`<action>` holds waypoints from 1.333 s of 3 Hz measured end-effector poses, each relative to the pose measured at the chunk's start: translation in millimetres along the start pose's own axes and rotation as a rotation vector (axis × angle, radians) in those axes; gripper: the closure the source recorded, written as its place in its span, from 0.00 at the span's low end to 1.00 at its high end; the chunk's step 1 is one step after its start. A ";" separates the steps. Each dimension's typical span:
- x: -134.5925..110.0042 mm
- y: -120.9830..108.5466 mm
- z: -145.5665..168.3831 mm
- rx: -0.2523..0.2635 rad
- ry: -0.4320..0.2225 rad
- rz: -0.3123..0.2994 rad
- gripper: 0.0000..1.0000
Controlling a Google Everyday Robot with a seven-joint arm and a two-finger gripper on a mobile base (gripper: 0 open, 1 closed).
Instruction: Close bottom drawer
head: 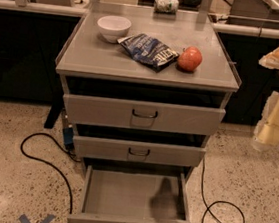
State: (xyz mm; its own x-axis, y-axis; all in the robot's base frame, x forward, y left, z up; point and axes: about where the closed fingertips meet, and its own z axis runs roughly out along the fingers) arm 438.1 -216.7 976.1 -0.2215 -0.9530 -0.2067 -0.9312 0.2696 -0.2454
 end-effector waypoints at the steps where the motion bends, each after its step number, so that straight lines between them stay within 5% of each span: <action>1: 0.0 0.0 0.0 0.000 0.000 0.000 0.00; 3: -2.5 25.5 39.3 -0.002 -0.001 -0.098 0.00; 4: -18.5 69.3 79.1 -0.005 -0.056 -0.191 0.00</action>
Offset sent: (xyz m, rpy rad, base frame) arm -0.0080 0.0052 -0.0318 -0.0077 0.0158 0.0679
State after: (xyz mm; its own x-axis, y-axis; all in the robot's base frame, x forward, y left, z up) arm 400.6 -169.5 888.0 -0.0238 -0.9776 -0.2092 -0.9562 0.0833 -0.2805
